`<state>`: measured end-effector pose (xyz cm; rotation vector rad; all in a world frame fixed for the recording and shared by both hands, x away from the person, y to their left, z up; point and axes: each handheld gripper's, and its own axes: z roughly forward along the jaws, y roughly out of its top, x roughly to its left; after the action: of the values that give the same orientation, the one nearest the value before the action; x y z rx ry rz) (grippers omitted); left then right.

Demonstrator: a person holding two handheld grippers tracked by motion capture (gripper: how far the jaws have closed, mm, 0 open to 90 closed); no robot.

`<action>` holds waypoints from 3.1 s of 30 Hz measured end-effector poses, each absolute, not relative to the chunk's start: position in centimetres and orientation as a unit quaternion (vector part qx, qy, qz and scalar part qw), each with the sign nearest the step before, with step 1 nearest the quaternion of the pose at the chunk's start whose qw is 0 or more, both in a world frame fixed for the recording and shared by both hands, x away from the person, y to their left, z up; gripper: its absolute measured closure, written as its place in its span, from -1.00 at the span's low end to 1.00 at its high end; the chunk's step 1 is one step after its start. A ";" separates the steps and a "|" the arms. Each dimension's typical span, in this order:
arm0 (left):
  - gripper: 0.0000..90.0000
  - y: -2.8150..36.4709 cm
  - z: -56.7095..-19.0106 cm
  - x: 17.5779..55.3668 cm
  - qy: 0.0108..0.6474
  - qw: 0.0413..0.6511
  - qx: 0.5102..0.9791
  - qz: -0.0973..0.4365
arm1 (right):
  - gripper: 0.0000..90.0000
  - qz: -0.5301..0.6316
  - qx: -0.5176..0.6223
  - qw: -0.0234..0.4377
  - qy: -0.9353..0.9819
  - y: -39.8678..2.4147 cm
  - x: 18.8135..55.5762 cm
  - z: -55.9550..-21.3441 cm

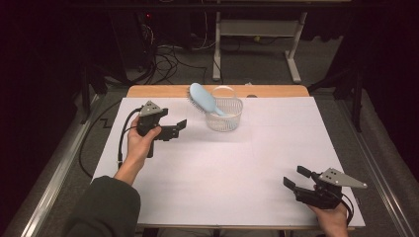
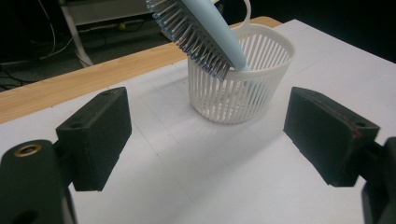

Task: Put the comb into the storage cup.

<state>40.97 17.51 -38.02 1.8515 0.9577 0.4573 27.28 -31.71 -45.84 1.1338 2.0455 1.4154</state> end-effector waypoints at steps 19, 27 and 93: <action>-0.64 17.9 -38.2 40.3 0.392 0.484 0.760 0.189 | -0.35 0.507 0.406 0.203 0.733 -31.7 27.3 -45.8; -0.64 18.3 -38.2 40.0 0.391 0.482 0.760 0.193 | -0.35 0.507 0.407 0.202 0.732 -31.7 27.3 -45.8; -0.64 21.4 -39.0 37.5 0.406 0.485 0.747 0.203 | -0.34 0.508 0.409 0.203 0.730 -31.7 27.3 -45.9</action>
<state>37.53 21.36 -39.01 1.8193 0.9874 0.4946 27.29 -31.68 -45.86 1.1404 2.0379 1.4182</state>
